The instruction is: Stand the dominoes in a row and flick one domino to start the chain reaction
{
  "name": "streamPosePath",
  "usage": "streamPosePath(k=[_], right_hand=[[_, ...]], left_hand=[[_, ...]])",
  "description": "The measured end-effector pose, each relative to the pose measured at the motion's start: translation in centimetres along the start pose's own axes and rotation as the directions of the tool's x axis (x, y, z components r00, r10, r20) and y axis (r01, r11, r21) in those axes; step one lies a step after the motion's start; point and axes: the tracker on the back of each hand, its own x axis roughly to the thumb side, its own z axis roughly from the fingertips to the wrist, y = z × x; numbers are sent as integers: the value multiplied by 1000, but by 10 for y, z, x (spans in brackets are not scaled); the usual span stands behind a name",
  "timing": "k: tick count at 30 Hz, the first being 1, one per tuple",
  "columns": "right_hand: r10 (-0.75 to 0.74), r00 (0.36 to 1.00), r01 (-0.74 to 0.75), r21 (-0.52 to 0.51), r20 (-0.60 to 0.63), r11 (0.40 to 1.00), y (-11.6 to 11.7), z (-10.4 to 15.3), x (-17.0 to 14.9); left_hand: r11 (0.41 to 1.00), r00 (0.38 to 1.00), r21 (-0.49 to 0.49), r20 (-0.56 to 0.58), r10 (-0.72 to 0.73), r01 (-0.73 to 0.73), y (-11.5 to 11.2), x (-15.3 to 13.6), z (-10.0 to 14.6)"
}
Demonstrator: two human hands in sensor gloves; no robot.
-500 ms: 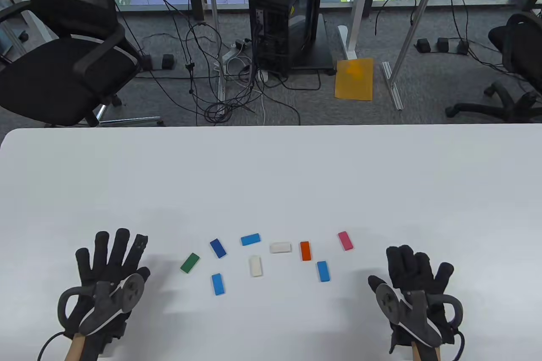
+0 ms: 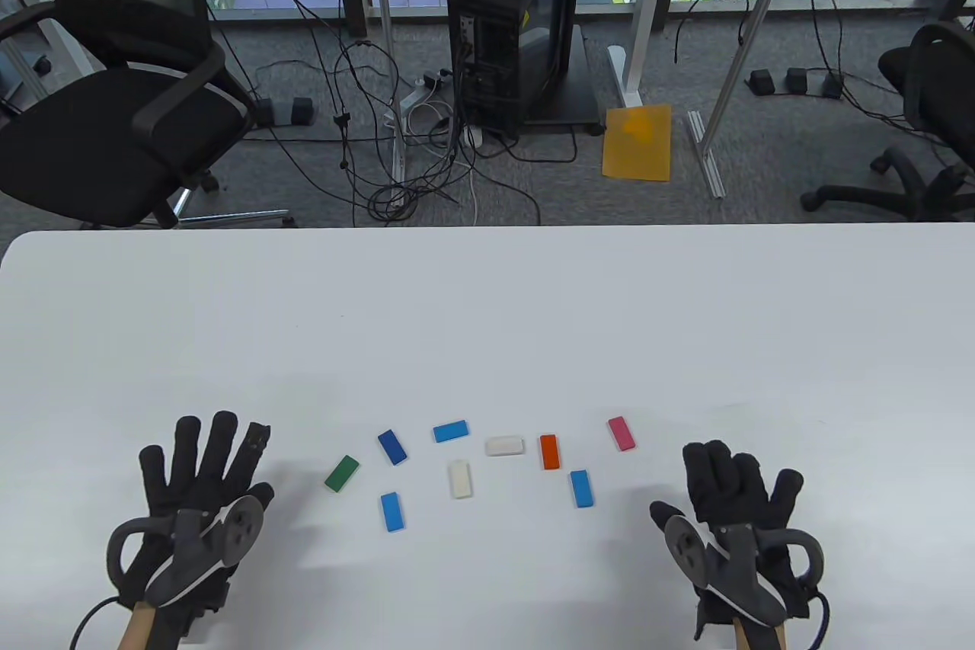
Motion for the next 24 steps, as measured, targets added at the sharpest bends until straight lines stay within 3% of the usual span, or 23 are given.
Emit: streamPosePath(k=[9,15,19,24], right_hand=[[51,999,-51,15,-3,999,1,-17,20],[133,991,-133,47,3,990,0,-67,38],[115,993,-117,143,19,983,9,-98,52],[196,980,-197,247,32,949,26,-128,69]], left_hand=[[998,999,45,27,-36,35,9,9,5],[998,999,51,-3,-41,41,11,3,5],[999,1000,41,-18,-23,24,9,-2,4],[999,999,35,-36,-27,28,10,-5,3]])
